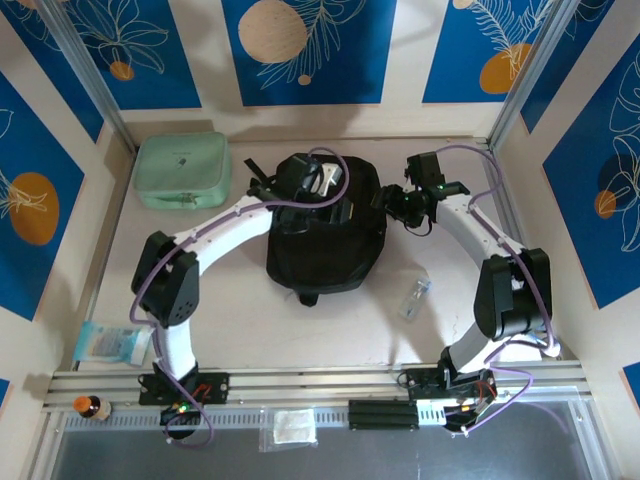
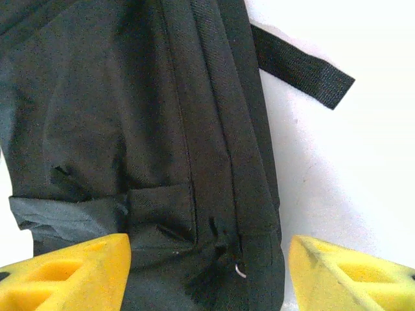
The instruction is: Pack books, pencil case, and school supplies into a backpack
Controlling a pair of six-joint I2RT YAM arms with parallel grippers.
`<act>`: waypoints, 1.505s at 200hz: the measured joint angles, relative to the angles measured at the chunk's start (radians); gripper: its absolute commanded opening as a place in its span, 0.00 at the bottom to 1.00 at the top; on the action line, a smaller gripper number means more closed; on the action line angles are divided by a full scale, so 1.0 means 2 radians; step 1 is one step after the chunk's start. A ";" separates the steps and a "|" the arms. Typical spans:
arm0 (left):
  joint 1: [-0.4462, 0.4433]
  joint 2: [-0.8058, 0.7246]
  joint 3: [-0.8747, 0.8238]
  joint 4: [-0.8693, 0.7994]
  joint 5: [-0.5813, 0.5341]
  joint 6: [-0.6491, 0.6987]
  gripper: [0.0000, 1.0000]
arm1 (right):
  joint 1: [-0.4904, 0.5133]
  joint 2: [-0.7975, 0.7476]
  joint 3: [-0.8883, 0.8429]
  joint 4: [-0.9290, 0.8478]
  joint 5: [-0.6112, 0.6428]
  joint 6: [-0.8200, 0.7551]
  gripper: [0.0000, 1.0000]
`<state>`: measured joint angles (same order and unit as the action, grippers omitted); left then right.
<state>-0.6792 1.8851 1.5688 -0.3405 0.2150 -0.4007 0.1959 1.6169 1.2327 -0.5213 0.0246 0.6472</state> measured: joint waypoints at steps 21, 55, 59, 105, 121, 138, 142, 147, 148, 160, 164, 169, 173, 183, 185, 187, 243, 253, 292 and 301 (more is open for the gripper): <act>0.001 0.040 0.042 -0.013 -0.023 -0.011 0.51 | -0.012 0.025 0.000 0.011 -0.021 0.000 0.65; 0.005 0.104 0.106 -0.053 -0.063 -0.027 0.52 | -0.021 0.070 0.006 0.021 -0.053 0.000 0.65; 0.006 0.111 0.114 -0.059 -0.066 -0.029 0.52 | -0.021 0.074 0.006 0.021 -0.056 0.000 0.65; 0.012 0.132 0.147 -0.105 -0.100 -0.060 0.62 | -0.019 0.084 0.007 0.025 -0.069 0.000 0.65; 0.014 0.132 0.153 -0.117 -0.111 -0.073 0.63 | -0.017 0.084 0.007 0.026 -0.069 0.000 0.65; 0.016 0.135 0.157 -0.122 -0.108 -0.084 0.62 | -0.016 0.084 0.007 0.027 -0.069 0.000 0.65; 0.016 0.137 0.159 -0.122 -0.106 -0.085 0.62 | -0.016 0.084 0.007 0.027 -0.069 0.000 0.65; 0.017 0.140 0.162 -0.122 -0.101 -0.087 0.60 | -0.015 0.084 0.007 0.028 -0.069 0.000 0.65; 0.017 0.141 0.163 -0.122 -0.100 -0.088 0.60 | -0.015 0.084 0.007 0.028 -0.069 0.000 0.65; 0.017 0.151 0.170 -0.121 -0.086 -0.095 0.57 | -0.014 0.084 0.007 0.028 -0.069 0.000 0.65; 0.018 0.155 0.172 -0.119 -0.081 -0.098 0.55 | -0.014 0.084 0.007 0.028 -0.069 0.000 0.65; 0.018 0.160 0.176 -0.118 -0.075 -0.099 0.54 | -0.014 0.084 0.007 0.029 -0.069 0.000 0.65; 0.018 0.164 0.179 -0.117 -0.071 -0.102 0.52 | -0.014 0.084 0.007 0.029 -0.069 0.000 0.65; 0.018 0.172 0.183 -0.113 -0.060 -0.107 0.49 | -0.013 0.084 0.007 0.029 -0.069 0.000 0.65; 0.018 0.173 0.183 -0.112 -0.058 -0.110 0.48 | -0.013 0.084 0.007 0.029 -0.069 0.000 0.65; 0.018 0.175 0.183 -0.111 -0.056 -0.110 0.48 | -0.012 0.084 0.007 0.029 -0.069 0.000 0.65; 0.020 0.180 0.187 -0.097 -0.029 -0.130 0.34 | -0.009 0.084 0.000 0.031 -0.069 0.000 0.64; 0.020 0.180 0.188 -0.097 -0.029 -0.132 0.34 | -0.008 0.084 -0.001 0.031 -0.069 0.000 0.64; 0.020 0.186 0.196 -0.098 -0.029 -0.139 0.37 | -0.005 0.084 -0.001 0.031 -0.068 0.000 0.64; 0.020 0.190 0.202 -0.098 -0.029 -0.140 0.37 | -0.004 0.084 -0.001 0.031 -0.067 0.000 0.64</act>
<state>-0.6392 2.2658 1.9736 -0.5362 0.1574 -0.6811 0.1883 1.7851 1.2301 -0.4599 -0.1085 0.6472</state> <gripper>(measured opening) 0.370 0.637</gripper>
